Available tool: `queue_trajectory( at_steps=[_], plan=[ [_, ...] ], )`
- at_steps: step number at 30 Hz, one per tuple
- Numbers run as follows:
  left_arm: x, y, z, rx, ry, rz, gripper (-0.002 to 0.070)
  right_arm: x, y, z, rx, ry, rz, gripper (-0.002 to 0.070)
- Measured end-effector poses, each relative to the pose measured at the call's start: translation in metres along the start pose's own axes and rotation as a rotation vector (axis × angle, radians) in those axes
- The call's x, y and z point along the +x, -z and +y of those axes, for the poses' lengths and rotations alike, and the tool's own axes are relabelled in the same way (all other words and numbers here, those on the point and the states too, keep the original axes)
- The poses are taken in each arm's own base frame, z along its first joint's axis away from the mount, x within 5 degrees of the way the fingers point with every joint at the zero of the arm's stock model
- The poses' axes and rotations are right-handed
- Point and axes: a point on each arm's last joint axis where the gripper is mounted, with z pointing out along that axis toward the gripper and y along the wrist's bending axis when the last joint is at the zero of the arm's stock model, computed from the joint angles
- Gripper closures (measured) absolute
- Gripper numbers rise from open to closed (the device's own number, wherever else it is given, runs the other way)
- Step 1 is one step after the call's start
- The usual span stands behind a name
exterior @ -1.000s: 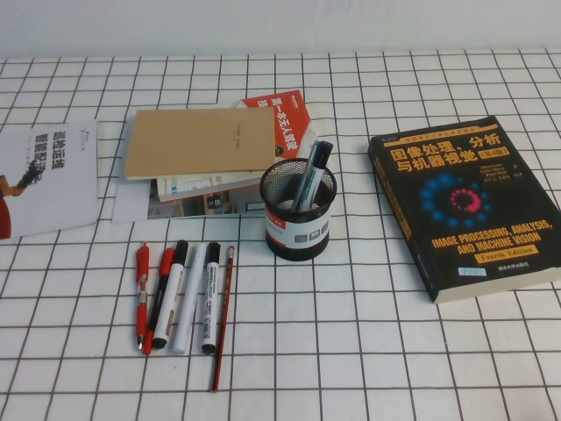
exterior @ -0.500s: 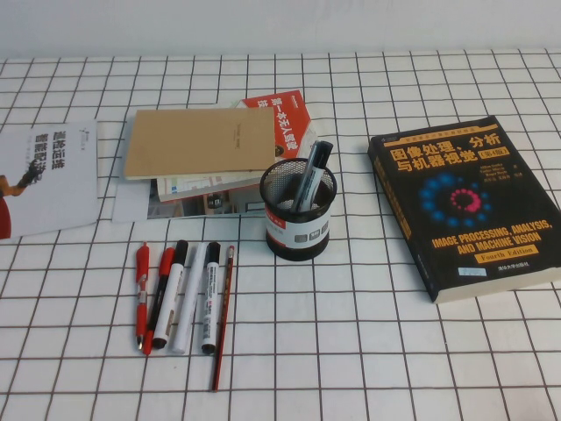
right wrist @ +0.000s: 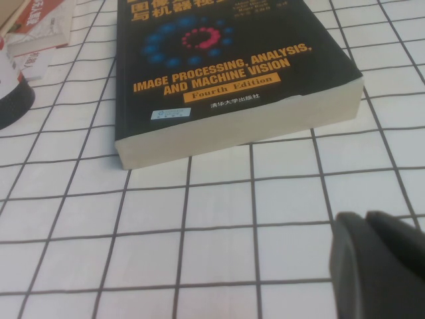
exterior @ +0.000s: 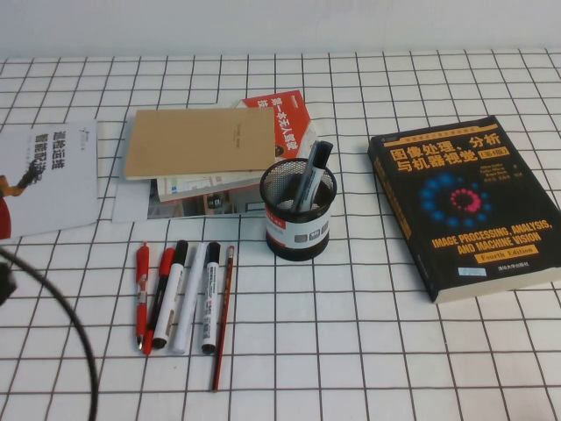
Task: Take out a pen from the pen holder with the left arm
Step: 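Take a marker out of the pen holder and lay it on the table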
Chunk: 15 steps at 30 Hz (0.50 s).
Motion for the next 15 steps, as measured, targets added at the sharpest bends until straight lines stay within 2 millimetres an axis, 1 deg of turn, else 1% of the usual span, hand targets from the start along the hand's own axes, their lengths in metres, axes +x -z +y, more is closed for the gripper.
queue_trajectory(
  at_steps=[3, 6, 12, 15],
  plan=[
    [-0.008, -0.028, -0.01, 0.11, -0.064, 0.065, 0.0676, 0.0, 0.0, 0.0, 0.0, 0.0, 0.0, 0.0692],
    [-0.01, -0.056, -0.025, 0.216, -0.108, 0.104, 0.0676, 0.0, 0.0, 0.0, 0.0, 0.0, 0.0, 0.0692],
    [-0.008, -0.113, -0.051, 0.314, -0.181, 0.186, 0.0676, 0.0, 0.0, 0.0, 0.0, 0.0, 0.0, 0.0692],
    [-0.012, -0.141, -0.064, 0.354, -0.197, 0.225, 0.0676, 0.0, 0.0, 0.0, 0.0, 0.0, 0.0, 0.0692]
  ],
)
